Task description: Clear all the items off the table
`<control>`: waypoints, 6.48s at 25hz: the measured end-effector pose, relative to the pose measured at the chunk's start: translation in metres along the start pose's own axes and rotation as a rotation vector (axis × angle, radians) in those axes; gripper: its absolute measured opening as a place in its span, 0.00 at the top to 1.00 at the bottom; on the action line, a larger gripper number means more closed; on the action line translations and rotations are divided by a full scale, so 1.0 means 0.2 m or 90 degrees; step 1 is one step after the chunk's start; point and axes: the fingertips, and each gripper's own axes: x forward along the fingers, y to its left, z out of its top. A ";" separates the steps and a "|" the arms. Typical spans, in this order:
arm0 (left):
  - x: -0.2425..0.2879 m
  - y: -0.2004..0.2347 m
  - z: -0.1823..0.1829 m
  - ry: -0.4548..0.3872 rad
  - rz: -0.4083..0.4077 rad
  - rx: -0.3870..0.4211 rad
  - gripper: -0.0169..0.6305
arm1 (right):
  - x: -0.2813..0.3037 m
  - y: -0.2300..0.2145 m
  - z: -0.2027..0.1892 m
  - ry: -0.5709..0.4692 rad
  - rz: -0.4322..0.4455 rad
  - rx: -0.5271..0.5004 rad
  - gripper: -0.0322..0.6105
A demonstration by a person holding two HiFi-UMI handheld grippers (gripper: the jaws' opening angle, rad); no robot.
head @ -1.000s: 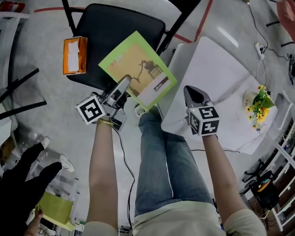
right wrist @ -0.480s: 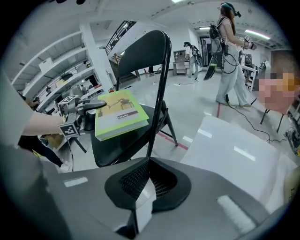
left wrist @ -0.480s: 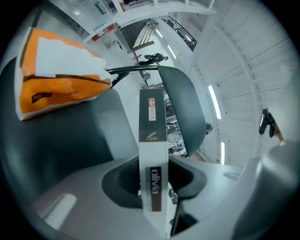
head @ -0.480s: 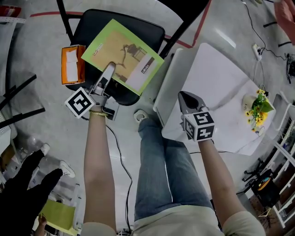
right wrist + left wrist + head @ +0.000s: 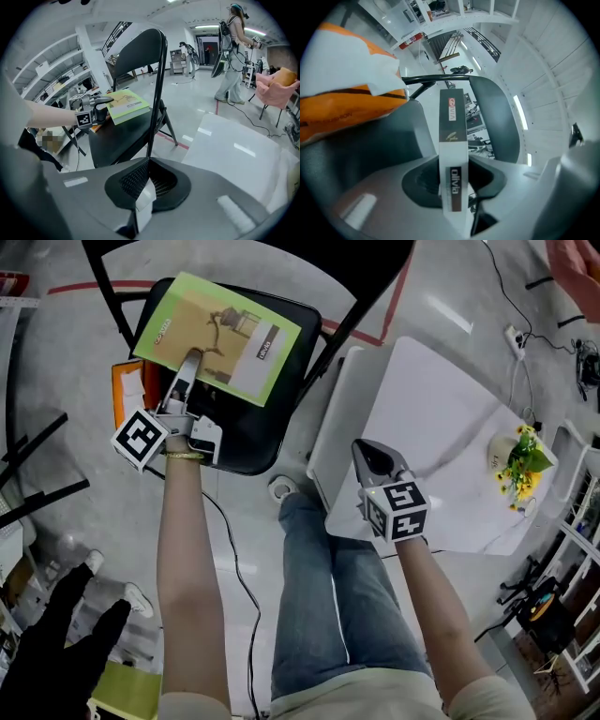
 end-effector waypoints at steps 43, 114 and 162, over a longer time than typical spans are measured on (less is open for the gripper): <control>0.00 0.25 0.12 -0.087 0.183 -0.092 0.37 | 0.03 -0.07 0.03 -0.015 0.038 0.011 0.95; -0.23 -0.81 -1.63 0.275 0.154 0.469 0.96 | -0.86 -0.86 -0.47 -0.128 -0.144 0.158 0.95; 0.06 -0.94 -2.88 0.615 -0.014 0.611 0.96 | -1.09 -1.96 -1.05 -0.231 -0.350 0.287 0.45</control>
